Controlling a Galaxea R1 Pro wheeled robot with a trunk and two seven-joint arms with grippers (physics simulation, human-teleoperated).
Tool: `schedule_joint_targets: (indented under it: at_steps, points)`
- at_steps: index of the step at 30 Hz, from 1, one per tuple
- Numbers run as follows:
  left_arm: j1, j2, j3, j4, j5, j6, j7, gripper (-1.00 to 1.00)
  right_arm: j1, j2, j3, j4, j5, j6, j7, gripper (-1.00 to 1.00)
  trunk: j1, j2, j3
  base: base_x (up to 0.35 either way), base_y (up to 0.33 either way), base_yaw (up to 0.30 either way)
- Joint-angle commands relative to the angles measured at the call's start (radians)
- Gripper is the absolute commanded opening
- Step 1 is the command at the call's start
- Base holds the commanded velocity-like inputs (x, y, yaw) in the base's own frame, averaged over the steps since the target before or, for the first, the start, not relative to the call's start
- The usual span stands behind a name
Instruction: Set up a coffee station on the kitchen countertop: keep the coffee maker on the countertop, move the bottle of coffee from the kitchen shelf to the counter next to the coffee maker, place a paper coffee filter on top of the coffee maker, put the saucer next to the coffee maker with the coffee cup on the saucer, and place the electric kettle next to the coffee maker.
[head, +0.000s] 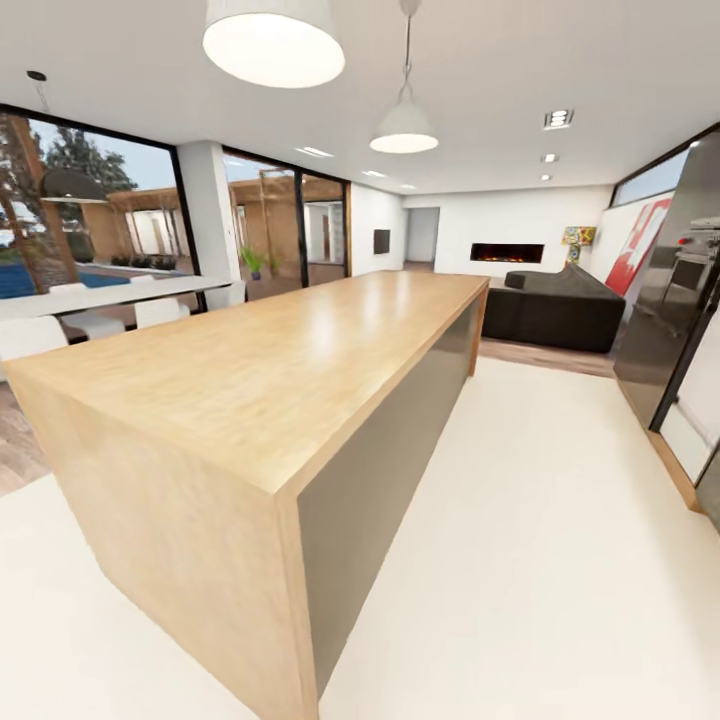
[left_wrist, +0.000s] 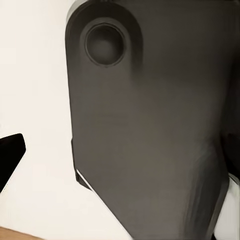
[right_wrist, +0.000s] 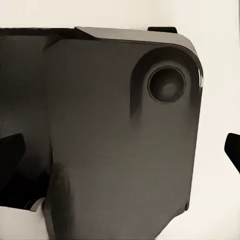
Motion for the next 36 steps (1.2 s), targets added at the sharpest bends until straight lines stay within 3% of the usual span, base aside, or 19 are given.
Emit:
schedule_joint_targets:
  at_steps: [1,36]
  points:
    - [0.000,0.000,0.000,-0.001,0.000,0.000,0.000,1.00,-0.001,0.000,0.000,0.000,0.000,0.000,0.000,1.00,-0.004,0.007,0.002,0.000,0.000,-0.266]
    - [0.000,0.000,0.000,-0.001,0.000,0.000,0.000,1.00,-0.001,0.000,0.000,0.002,0.000,-0.038,0.000,1.00,-0.138,0.252,0.107,0.000,0.000,-0.266]
